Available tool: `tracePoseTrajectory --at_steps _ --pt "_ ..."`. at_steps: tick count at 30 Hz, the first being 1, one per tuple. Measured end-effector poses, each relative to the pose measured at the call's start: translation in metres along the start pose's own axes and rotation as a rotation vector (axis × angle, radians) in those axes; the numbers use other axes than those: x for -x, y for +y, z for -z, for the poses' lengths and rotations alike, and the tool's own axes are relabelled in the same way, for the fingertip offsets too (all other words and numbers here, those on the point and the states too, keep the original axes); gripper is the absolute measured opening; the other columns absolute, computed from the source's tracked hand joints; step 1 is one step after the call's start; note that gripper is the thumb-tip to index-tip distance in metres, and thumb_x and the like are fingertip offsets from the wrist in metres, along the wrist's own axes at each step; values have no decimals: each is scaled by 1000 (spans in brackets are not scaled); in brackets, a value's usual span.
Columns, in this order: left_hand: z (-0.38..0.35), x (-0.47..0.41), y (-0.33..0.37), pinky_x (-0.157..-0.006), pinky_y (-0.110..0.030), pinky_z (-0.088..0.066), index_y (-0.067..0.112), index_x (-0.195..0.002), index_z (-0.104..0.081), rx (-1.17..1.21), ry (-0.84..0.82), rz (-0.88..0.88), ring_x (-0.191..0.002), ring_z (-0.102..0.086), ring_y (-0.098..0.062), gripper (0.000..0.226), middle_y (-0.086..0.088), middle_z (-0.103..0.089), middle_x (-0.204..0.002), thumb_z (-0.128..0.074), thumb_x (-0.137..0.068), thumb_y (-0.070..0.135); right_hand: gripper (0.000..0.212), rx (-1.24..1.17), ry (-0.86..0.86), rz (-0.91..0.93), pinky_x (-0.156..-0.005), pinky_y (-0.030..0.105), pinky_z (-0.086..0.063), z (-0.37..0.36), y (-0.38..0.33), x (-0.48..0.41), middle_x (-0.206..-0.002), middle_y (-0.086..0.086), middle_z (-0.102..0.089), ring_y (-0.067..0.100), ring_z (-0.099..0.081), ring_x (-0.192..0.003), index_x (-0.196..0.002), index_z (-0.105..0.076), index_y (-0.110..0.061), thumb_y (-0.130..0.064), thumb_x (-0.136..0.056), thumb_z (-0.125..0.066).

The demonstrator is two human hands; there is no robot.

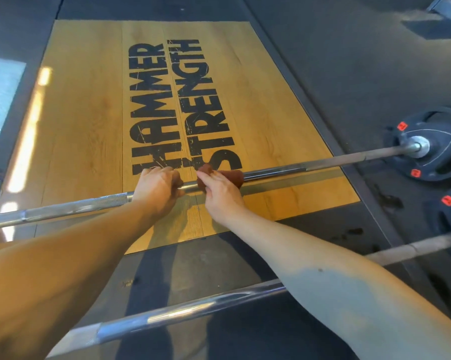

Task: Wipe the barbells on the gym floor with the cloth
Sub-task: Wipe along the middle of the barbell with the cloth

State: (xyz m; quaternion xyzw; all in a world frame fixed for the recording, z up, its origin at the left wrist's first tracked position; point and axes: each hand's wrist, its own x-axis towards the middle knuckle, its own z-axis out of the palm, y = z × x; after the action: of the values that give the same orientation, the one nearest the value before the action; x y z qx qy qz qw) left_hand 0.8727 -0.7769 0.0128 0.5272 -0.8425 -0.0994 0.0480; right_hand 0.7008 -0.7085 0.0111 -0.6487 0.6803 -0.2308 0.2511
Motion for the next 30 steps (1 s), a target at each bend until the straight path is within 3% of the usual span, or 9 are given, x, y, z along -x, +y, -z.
tracePoseTrajectory --at_steps 4,8,12,15,19,22,25,30 --pt "-5 14 1 -97 -38 -38 26 -105 -71 23 16 -19 -98 -55 -19 12 8 -62 -99 -70 -94 32 44 35 62 -88 -122 36 -31 47 61 14 -149 5 -54 20 -44 -142 -148 -52 -18 -8 -106 -46" --pt "-13 31 8 -87 -41 -42 22 -98 -72 -20 88 -66 -88 -54 -22 8 4 -62 -91 -73 -92 26 38 105 267 -280 -104 24 -38 94 124 27 -136 4 -64 21 -56 -128 -142 -59 -17 -11 -107 -45" --pt "-21 50 15 -79 -43 -44 17 -93 -73 -38 162 -106 -80 -55 -26 10 1 -63 -85 -79 -86 19 35 69 427 -393 -98 28 -45 76 106 30 -125 4 -67 23 -61 -118 -134 -64 -15 -6 -103 -50" --pt "-24 60 19 -75 -43 -43 16 -90 -73 -67 177 -121 -77 -55 -28 13 -1 -62 -82 -82 -82 18 35 20 332 -284 -105 33 -47 40 63 46 -124 4 -65 22 -60 -117 -132 -64 -17 -6 -100 -53" --pt "-27 69 20 -72 -44 -45 16 -90 -72 -45 190 -121 -77 -54 -28 15 -1 -60 -82 -83 -81 18 41 -65 70 2 -121 31 -29 8 29 68 -147 5 -56 18 -45 -141 -142 -59 -17 -5 -104 -49" --pt "-27 70 20 -73 -42 -45 17 -94 -73 -33 186 -111 -81 -54 -27 12 0 -61 -86 -80 -85 20 43 -82 65 -121 -120 29 -28 51 63 71 -150 0 -53 14 -44 -141 -144 -58 -23 -8 -105 -48" --pt "-29 71 19 -75 -40 -44 18 -96 -72 -18 197 -88 -84 -52 -25 11 1 -61 -89 -78 -87 22 42 -42 211 -353 -115 24 -28 100 103 75 -149 0 -54 18 -46 -140 -142 -60 -22 -7 -105 -49" --pt "-25 68 19 -84 -37 -40 23 -110 -70 -15 153 -42 -96 -51 -22 17 3 -60 -101 -66 -97 33 36 -4 243 -325 -108 21 -31 71 69 65 -142 0 -60 19 -53 -133 -137 -65 -19 -9 -105 -51"
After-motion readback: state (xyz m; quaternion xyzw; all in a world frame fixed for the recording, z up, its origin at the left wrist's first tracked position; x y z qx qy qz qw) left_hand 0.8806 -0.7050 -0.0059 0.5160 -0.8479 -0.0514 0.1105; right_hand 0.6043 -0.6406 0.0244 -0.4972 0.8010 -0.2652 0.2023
